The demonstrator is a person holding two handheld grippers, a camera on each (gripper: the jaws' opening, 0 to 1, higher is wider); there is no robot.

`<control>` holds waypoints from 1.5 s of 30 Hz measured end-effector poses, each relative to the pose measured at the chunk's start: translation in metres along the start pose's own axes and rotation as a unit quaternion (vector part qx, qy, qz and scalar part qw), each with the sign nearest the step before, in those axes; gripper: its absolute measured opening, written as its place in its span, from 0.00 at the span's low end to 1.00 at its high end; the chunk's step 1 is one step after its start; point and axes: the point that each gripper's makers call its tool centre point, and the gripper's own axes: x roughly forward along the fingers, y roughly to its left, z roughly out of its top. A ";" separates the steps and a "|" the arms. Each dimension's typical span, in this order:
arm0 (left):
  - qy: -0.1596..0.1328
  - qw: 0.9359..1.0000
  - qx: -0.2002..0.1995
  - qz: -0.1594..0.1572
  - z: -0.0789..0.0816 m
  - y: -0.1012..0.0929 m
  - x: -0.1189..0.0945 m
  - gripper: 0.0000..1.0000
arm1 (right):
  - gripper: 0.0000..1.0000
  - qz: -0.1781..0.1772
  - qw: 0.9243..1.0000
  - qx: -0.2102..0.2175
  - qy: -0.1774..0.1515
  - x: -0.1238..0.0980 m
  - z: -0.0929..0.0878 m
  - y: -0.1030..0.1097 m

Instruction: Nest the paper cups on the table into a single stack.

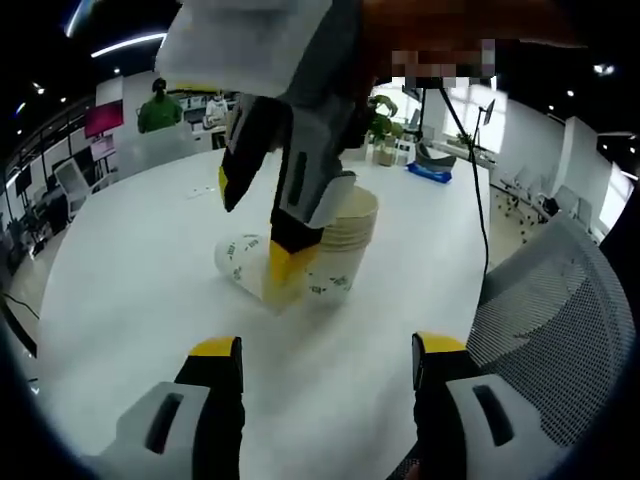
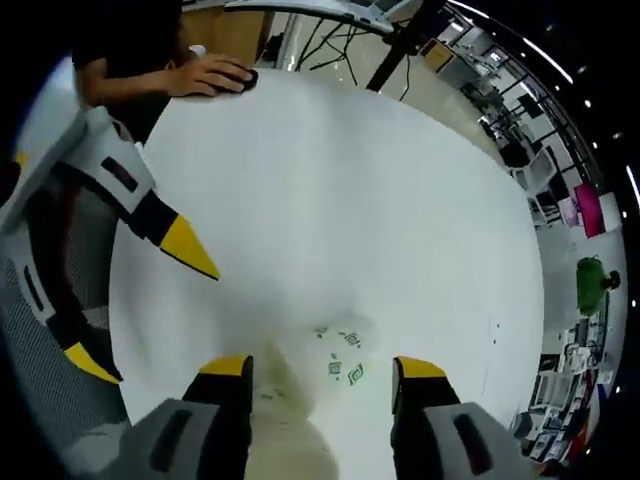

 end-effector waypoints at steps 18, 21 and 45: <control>-0.003 1.000 -0.010 0.008 0.001 0.004 -0.003 0.67 | 0.53 0.013 1.000 -0.005 -0.013 0.010 0.001 -0.009; -0.001 1.000 -0.008 0.006 0.000 0.002 -0.002 0.67 | 0.53 0.016 1.000 -0.001 -0.012 0.011 -0.003 -0.009; -0.003 0.991 -0.092 0.096 0.010 0.070 0.016 0.64 | 0.66 -0.006 0.944 0.231 -0.236 -0.090 -0.021 -0.024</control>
